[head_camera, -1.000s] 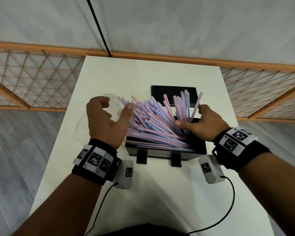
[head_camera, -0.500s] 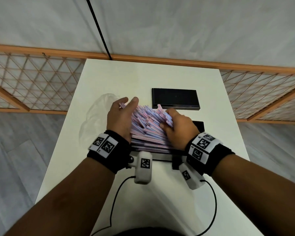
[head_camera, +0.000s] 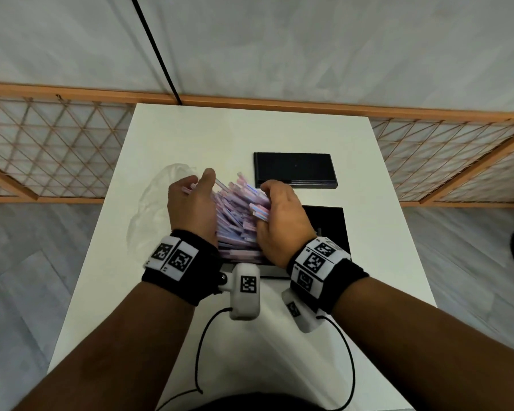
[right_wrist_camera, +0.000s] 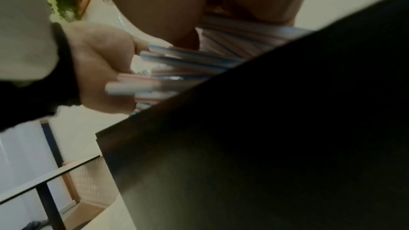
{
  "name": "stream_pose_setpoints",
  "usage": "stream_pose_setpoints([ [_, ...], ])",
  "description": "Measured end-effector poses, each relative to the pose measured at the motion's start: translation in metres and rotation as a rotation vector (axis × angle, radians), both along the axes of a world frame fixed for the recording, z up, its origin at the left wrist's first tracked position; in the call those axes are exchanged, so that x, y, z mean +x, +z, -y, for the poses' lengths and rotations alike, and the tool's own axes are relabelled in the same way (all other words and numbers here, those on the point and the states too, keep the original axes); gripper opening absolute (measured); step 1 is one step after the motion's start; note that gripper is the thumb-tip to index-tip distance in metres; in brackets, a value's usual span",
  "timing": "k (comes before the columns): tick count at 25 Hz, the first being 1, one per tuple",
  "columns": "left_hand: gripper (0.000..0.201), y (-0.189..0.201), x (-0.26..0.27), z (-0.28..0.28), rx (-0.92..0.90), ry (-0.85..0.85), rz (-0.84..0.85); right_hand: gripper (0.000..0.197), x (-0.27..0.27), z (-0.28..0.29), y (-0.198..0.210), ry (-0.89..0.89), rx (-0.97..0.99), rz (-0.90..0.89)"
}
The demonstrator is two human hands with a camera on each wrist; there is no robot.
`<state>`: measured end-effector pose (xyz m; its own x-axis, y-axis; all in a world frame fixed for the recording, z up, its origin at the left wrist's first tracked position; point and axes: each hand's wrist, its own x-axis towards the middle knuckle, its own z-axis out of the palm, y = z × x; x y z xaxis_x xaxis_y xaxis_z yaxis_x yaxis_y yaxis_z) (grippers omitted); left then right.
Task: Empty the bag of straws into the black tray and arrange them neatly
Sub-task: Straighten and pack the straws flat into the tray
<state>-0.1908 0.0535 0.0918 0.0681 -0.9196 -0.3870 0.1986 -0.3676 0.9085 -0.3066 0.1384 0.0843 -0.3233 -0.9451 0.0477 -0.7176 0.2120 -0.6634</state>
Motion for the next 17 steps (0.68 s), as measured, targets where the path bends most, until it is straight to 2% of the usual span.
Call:
stream_pose_setpoints([
  [1, 0.054, -0.001, 0.002, -0.001, 0.006, -0.021, -0.006, 0.051, 0.000, -0.002, 0.001, -0.012, -0.012, 0.045],
  [3, 0.078, -0.006, 0.005, -0.008, 0.066, -0.058, -0.092, 0.071, -0.005, -0.009, 0.008, -0.021, 0.021, 0.114],
  [6, 0.089, -0.015, 0.009, -0.014, 0.112, -0.056, -0.175, 0.087, -0.018, -0.026, 0.016, -0.004, 0.048, 0.111],
  [10, 0.087, -0.033, 0.012, -0.018, 0.074, -0.183, -0.093, 0.066, -0.035, -0.057, 0.008, 0.004, -0.017, -0.128],
  [14, 0.119, -0.046, 0.012, -0.028, 0.081, -0.183, 0.077, 0.061, -0.038, -0.072, -0.015, 0.190, 0.234, -0.290],
  [15, 0.122, -0.052, 0.013, -0.029, 0.076, -0.191, 0.091, 0.061, -0.037, -0.071, -0.018, 0.217, 0.271, -0.303],
  [17, 0.115, -0.065, 0.017, -0.027, 0.084, -0.219, 0.094, 0.062, -0.037, -0.065, -0.020, 0.225, 0.306, -0.307],
])
